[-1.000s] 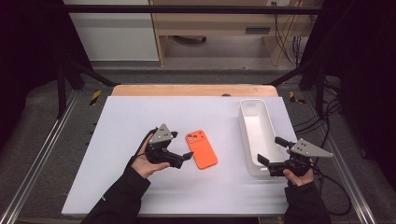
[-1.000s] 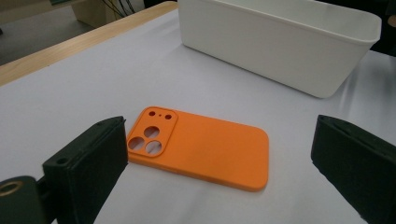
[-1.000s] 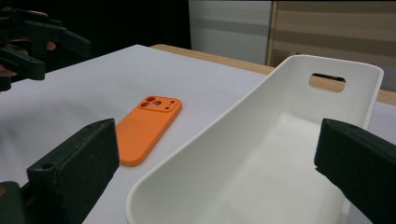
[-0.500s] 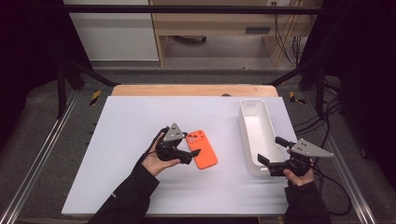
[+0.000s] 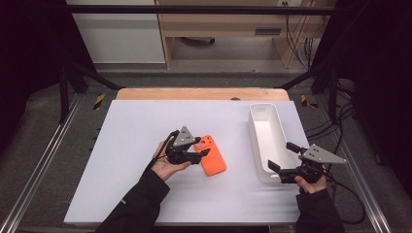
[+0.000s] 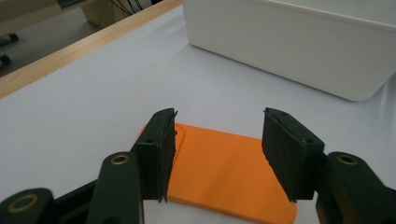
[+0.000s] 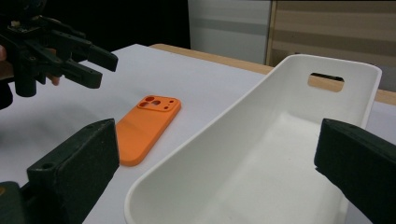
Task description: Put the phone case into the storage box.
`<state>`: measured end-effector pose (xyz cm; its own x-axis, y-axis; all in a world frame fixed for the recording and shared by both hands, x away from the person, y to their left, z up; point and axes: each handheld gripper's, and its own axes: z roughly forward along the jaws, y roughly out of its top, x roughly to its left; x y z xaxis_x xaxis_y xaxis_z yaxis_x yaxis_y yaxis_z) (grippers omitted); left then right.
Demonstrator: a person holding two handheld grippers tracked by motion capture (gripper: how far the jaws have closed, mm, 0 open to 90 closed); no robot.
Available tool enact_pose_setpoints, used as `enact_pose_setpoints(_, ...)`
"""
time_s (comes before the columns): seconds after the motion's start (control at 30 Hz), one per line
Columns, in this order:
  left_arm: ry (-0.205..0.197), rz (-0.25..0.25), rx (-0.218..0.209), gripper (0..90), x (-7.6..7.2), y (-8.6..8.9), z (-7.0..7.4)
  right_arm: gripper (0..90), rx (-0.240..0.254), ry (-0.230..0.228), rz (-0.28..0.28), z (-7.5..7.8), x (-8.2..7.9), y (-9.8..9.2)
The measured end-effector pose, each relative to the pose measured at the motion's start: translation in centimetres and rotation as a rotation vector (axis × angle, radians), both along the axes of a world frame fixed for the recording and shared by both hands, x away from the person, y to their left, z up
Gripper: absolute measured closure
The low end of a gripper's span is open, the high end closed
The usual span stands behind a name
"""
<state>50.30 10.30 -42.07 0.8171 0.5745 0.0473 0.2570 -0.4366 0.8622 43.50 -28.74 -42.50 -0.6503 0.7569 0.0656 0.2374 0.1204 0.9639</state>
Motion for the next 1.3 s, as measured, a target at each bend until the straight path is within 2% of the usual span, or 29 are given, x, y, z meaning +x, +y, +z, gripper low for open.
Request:
enact_pose_setpoints(0.17, 0.008, 0.017, 0.017, 48.4, 0.3, -0.3, -0.1, 0.4, 0.0, 0.0, -0.002, 0.0, 0.0, -0.1)
enact_pose_setpoints(0.4, 0.017, 0.01, 0.014, 57.1, 0.6, -0.9, -0.2, 0.4, 0.001, 0.002, 0.001, 0.0, 0.0, 0.0)
enact_pose_setpoints(0.5, 0.022, -0.002, 0.026, 59.6, 0.8, -1.4, -0.3, 0.4, 0.003, 0.003, -0.002, 0.0, 0.0, 0.0)
enact_pose_setpoints(0.77, 0.069, -0.013, 0.06, 70.7, 1.2, -2.7, -0.8, 0.4, 0.002, 0.001, -0.002, 0.0, 0.0, 0.0)
enact_pose_setpoints(1.0, 0.084, -0.003, 0.062, 78.6, 1.4, -3.6, -1.0, 0.4, 0.004, -0.002, -0.003, 0.0, 0.0, -0.1)
enact_pose_setpoints(1.17, 0.113, -0.01, 0.063, 85.8, 1.6, -4.1, -1.1, 0.4, 0.003, -0.002, -0.001, 0.0, 0.0, -0.1)
enact_pose_setpoints(1.3, 0.128, -0.015, 0.068, 88.0, 1.7, -4.7, -1.5, 0.4, 0.002, -0.002, -0.001, 0.0, 0.0, -0.1)
